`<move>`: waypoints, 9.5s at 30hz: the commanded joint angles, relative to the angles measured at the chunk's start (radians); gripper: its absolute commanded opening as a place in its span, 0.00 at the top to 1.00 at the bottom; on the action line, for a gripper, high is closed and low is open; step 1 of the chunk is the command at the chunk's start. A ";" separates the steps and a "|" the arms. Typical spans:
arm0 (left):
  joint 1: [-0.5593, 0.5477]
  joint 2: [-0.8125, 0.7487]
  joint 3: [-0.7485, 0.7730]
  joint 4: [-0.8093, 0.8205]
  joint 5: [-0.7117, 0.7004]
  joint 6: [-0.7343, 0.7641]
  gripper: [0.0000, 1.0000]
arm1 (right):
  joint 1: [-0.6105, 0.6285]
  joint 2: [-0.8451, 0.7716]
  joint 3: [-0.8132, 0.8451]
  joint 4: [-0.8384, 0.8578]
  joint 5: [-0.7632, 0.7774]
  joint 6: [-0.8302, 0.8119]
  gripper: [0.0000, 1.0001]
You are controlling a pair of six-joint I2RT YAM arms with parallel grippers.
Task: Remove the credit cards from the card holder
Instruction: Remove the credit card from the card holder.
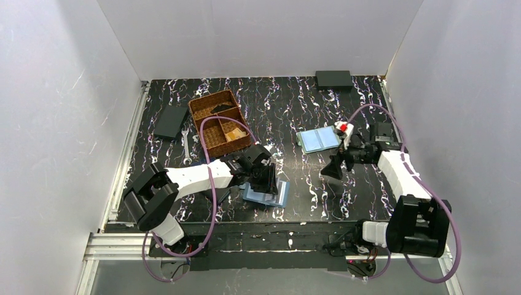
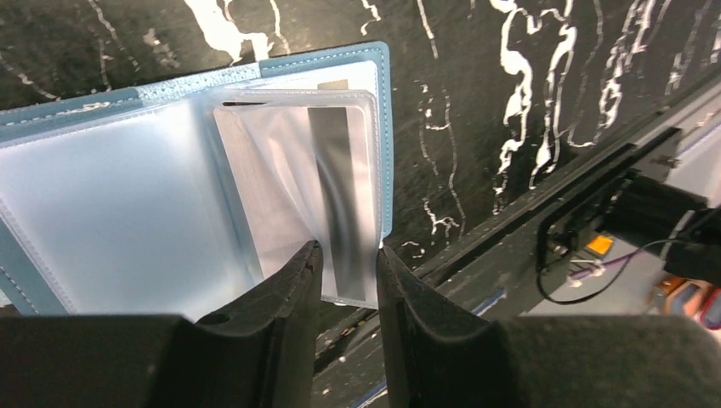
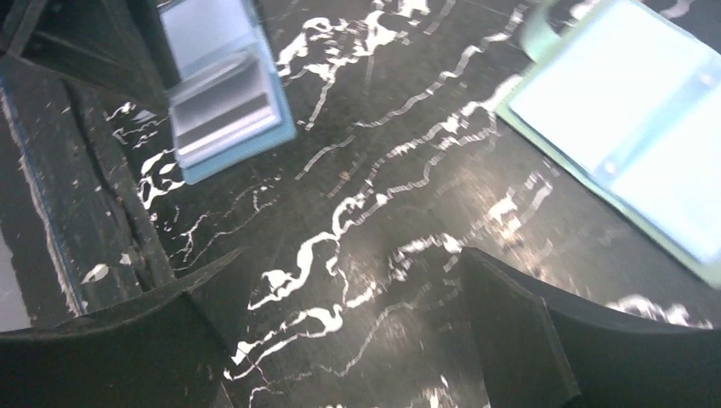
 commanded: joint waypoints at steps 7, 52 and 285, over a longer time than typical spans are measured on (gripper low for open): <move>0.025 -0.015 -0.057 0.258 0.173 -0.091 1.00 | 0.413 0.284 0.170 -0.027 -0.092 0.053 0.02; 0.088 0.031 -0.232 0.459 0.290 -0.223 1.00 | 0.523 0.410 0.119 0.264 -0.061 0.413 0.03; 0.168 0.017 -0.334 0.954 0.349 -0.533 1.00 | 0.514 0.559 0.103 0.466 -0.536 0.766 0.99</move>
